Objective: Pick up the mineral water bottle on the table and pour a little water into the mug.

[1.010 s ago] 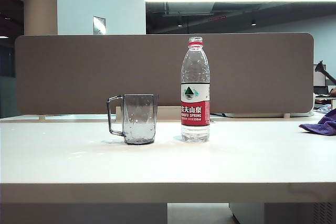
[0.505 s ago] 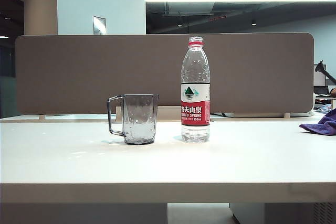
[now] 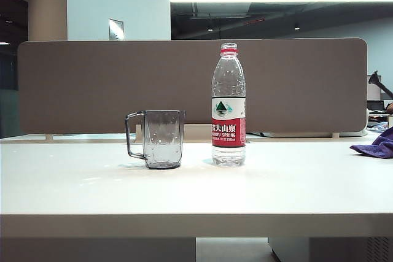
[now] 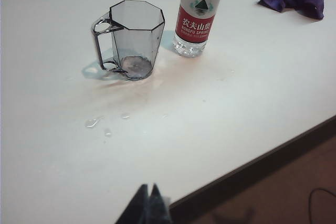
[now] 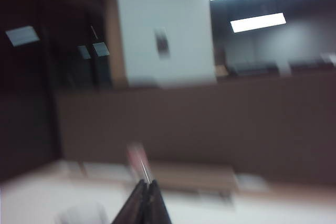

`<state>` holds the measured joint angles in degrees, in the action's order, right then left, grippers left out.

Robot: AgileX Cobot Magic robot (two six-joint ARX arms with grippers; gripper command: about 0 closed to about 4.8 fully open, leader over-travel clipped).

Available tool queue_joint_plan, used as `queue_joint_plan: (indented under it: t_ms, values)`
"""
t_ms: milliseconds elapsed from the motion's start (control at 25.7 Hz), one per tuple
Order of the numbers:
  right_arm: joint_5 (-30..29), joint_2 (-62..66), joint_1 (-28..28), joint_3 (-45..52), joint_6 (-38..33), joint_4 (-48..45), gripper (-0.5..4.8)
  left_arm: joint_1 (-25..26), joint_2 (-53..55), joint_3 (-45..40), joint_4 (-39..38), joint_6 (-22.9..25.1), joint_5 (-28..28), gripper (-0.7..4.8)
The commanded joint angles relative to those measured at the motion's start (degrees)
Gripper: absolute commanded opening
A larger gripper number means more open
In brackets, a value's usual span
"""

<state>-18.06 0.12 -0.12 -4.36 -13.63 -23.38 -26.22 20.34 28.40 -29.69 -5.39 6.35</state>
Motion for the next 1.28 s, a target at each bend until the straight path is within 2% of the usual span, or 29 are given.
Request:
queue_joint_plan:
  t_ms: [39,155,194,427,544,777,855,893,1010,1126,1204,1282]
  values:
    - [0.0,0.2,0.0,-10.9,-6.3,1.2,-0.05,0.0,0.0,0.2,0.4,0.3,-0.1,-0.05]
    - [-0.1,0.6,0.0,-19.9,-7.5,7.3,-0.05,0.0,0.0,0.2,0.4,0.3,-0.1,-0.05]
    - [-0.1,1.5,0.0,-25.8,-7.4,11.1,-0.01,0.0,0.0,0.2,0.4,0.3,-0.1,-0.05]
    - [0.0,8.5,0.1,-40.2,-7.7,10.1,0.09,0.0,0.0,0.2,0.4,0.3,-0.1,-0.05]
    - [0.0,13.8,0.0,-48.3,-4.8,15.8,0.58,0.0,0.0,0.2,0.4,0.3,-0.1,-0.05]
    - [0.2,28.6,0.0,-69.6,9.2,45.7,0.56,0.0,0.0,0.2,0.4,0.3,-0.1,-0.05]
    - [1.9,33.7,0.0,-75.8,14.2,55.2,0.54,0.0,0.0,0.2,0.4,0.3,-0.1,-0.05]
    - [4.2,37.4,0.0,-79.4,18.9,61.5,0.56,0.0,0.0,0.2,0.4,0.3,-0.1,-0.05]
    - [5.3,41.6,0.0,-79.9,23.6,66.6,1.01,0.0,0.0,0.2,0.4,0.3,-0.1,-0.05]
    - [4.9,46.0,0.1,-77.2,24.3,69.0,1.17,0.0,0.0,0.2,0.4,0.3,-0.1,-0.05]
    - [1.0,46.9,0.8,-68.4,24.1,62.1,1.17,0.0,0.0,0.2,0.4,0.3,-0.1,-0.05]
    - [-0.1,46.5,2.1,-59.2,21.6,53.4,1.17,0.0,0.0,0.2,0.4,0.3,-0.1,-0.05]
